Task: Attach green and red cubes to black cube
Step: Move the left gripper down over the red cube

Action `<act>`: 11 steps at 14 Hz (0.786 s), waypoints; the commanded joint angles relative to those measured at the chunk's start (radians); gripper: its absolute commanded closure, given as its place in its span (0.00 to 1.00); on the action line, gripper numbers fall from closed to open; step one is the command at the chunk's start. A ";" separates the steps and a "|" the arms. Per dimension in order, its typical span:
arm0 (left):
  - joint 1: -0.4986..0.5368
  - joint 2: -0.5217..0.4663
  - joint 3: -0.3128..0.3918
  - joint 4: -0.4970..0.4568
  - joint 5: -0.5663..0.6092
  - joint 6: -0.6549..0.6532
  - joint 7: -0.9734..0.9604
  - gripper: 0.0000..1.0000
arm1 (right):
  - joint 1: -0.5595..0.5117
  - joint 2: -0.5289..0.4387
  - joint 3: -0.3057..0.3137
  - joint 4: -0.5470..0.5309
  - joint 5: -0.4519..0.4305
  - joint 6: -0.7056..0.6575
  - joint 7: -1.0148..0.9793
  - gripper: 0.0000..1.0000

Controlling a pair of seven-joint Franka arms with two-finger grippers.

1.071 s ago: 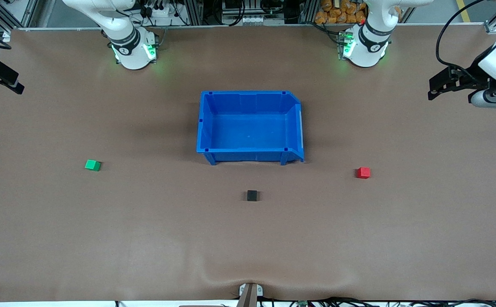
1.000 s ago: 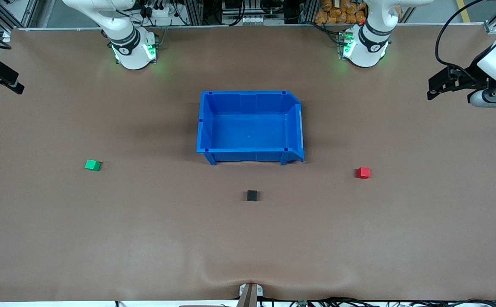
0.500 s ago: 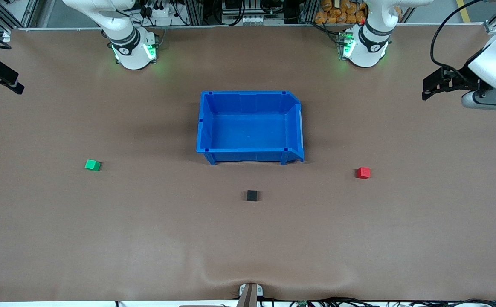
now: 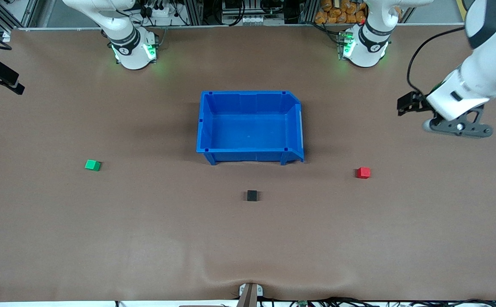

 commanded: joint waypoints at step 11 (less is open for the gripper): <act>0.011 0.134 -0.001 -0.248 0.024 0.488 0.005 0.00 | 0.002 0.076 -0.008 0.040 -0.017 0.002 0.017 0.00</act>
